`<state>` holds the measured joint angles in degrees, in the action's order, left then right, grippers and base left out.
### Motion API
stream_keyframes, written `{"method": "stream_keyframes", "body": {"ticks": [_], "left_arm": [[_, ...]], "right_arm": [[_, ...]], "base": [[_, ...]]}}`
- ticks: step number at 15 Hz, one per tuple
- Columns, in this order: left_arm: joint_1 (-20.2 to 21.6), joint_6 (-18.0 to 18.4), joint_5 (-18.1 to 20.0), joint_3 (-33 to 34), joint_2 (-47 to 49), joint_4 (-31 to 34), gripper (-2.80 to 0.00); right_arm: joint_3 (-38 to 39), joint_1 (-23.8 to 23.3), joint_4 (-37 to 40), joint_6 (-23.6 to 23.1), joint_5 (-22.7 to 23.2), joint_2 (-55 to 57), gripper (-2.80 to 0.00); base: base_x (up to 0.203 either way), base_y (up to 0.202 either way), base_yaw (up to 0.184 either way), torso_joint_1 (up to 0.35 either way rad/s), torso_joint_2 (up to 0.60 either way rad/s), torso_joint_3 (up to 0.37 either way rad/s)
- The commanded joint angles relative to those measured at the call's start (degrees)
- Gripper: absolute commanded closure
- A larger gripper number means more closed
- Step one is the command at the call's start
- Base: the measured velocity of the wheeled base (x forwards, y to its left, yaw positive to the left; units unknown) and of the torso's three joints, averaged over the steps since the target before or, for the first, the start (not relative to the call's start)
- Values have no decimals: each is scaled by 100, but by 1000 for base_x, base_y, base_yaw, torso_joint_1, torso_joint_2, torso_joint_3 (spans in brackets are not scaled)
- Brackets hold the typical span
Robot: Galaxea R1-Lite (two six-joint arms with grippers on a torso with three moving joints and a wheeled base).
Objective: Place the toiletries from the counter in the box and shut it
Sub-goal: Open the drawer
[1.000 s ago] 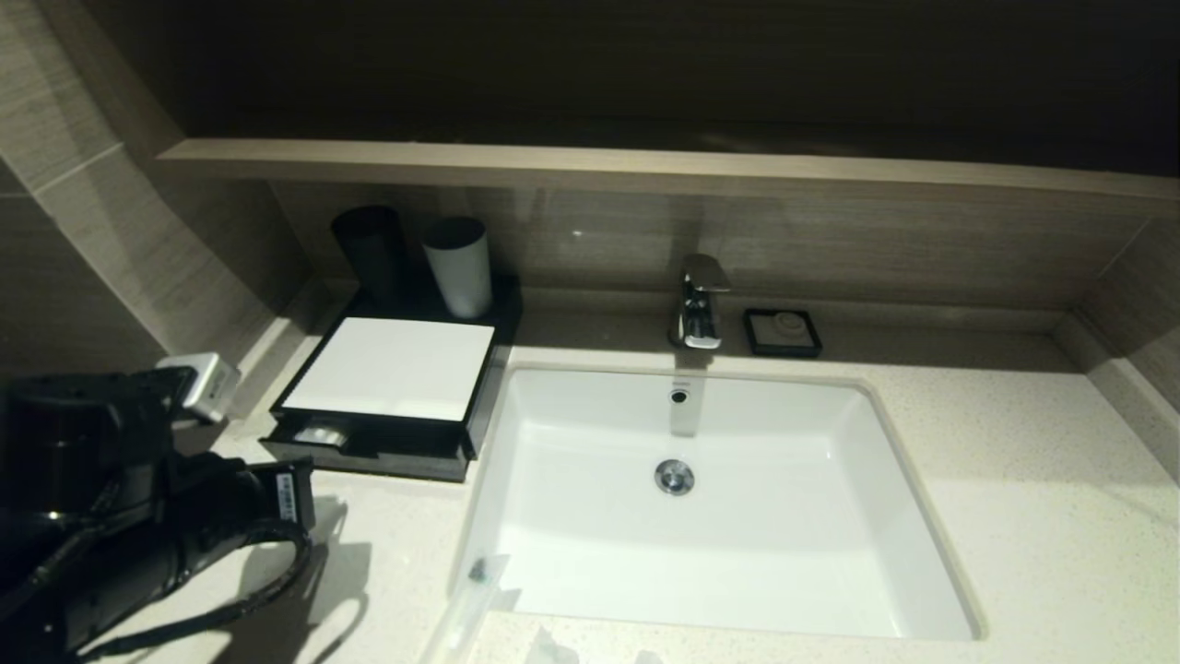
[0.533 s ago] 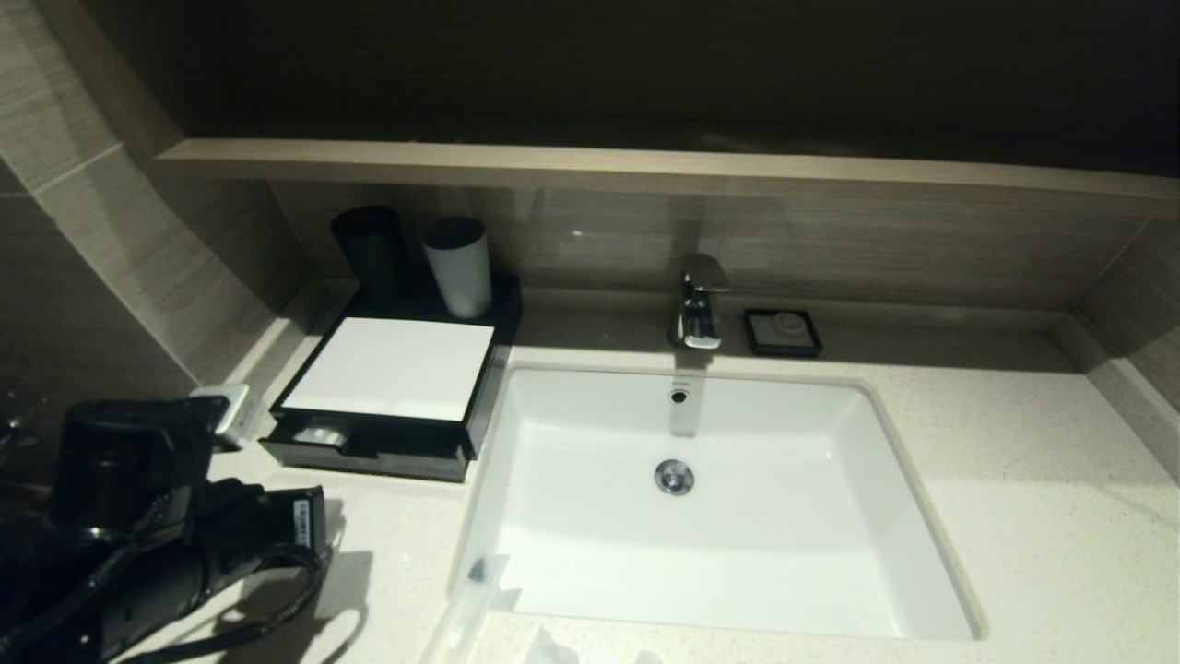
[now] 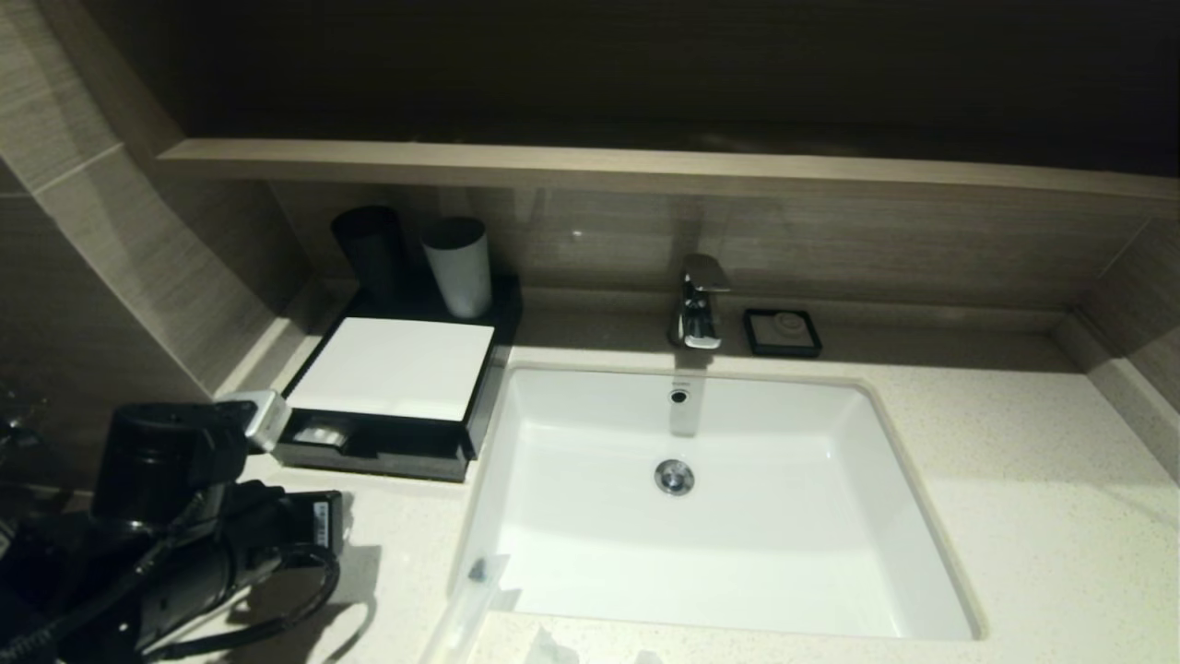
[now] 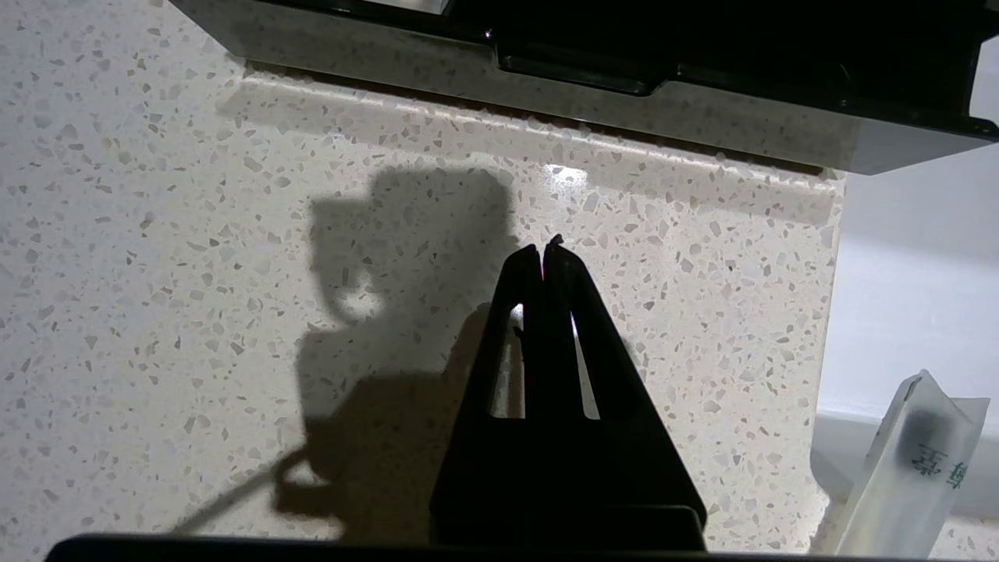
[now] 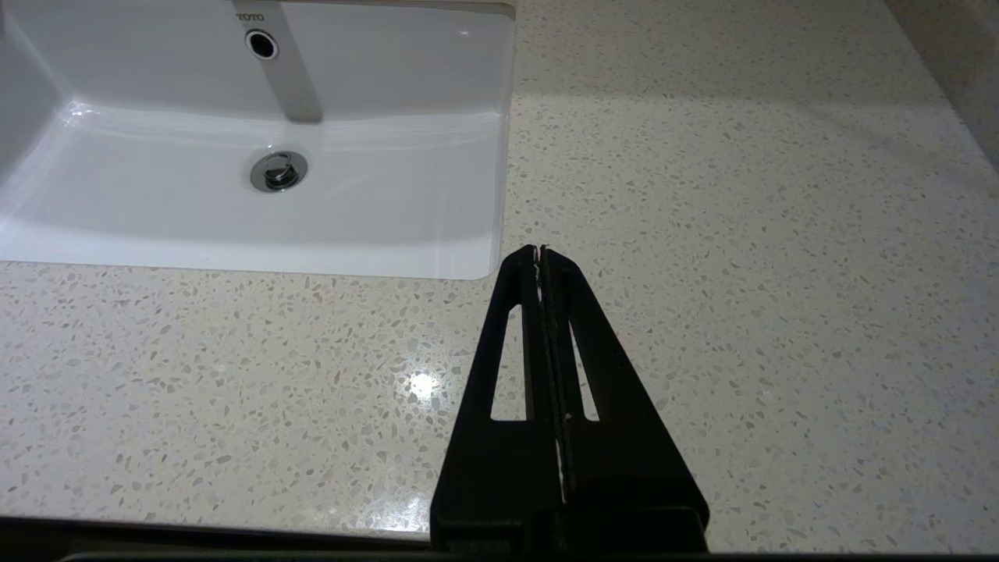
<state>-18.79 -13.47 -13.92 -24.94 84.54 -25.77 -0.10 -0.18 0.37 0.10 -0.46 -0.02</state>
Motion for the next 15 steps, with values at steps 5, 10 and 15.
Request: {"method": "stream_keyframes", "body": {"ticks": [5,10,15], "left_arm": [[-6,-32,-14,26,443,-914,0],[-3,-15,-5,86,429,-1079,0],[-2,-24,3,95,449,-1106,0]], "right_arm": [[1,1,7,-1,2,-6,0],[1,1,-1,-1,2,-4,0],[1,1,7,-1,2,-6,0]], "base": [[0,0,0,0,0,0],[0,0,0,0,0,0],[0,0,0,0,0,0]]}}
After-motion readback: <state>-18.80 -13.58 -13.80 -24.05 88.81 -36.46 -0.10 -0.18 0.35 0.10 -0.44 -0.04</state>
